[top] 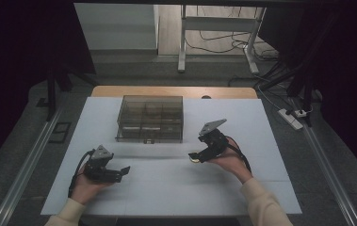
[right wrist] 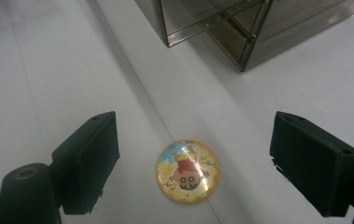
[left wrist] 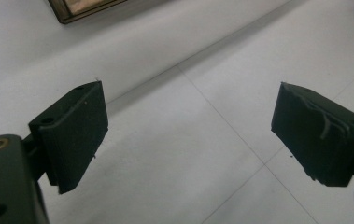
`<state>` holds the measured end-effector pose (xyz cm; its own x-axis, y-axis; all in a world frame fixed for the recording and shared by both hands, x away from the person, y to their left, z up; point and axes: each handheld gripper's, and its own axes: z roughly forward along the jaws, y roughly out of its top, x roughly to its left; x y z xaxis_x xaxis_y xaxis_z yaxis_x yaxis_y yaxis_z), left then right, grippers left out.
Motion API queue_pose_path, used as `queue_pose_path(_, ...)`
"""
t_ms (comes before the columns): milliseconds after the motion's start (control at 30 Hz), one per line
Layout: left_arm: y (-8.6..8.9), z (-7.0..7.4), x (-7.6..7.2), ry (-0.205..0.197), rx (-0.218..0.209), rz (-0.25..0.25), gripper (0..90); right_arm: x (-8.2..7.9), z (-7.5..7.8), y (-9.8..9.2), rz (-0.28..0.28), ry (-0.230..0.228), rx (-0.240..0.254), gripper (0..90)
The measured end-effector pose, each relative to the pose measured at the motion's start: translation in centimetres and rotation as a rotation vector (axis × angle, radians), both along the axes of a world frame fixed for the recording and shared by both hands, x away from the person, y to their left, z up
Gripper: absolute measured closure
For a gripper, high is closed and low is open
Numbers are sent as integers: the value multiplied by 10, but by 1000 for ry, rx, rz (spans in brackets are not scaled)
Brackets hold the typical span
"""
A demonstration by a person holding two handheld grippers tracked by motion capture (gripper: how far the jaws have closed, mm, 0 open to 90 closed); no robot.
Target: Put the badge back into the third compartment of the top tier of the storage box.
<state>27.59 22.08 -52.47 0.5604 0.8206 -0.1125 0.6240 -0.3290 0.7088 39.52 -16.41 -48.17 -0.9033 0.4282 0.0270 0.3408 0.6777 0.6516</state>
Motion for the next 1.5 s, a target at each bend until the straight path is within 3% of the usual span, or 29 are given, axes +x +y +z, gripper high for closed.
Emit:
queue_pose_path(267,-1,1,-2,-4,-1,-7,110,1,-13,4,10,30,-53,156)
queue_pose_path(933,-2,1,-2,-1,0,-11,110,1,-31,11,39,40,-151,204)
queue_pose_path(1200,-2,0,-1,2,3,-14,110,-1,-33,14,42,19,-181,295)
queue_pose_path(1400,-2,0,-2,-2,3,-14,110,-4,-29,15,46,18,-200,466)
queue_pose_path(1500,-3,0,-3,-3,5,-16,110,-4,-29,15,45,19,-202,471)
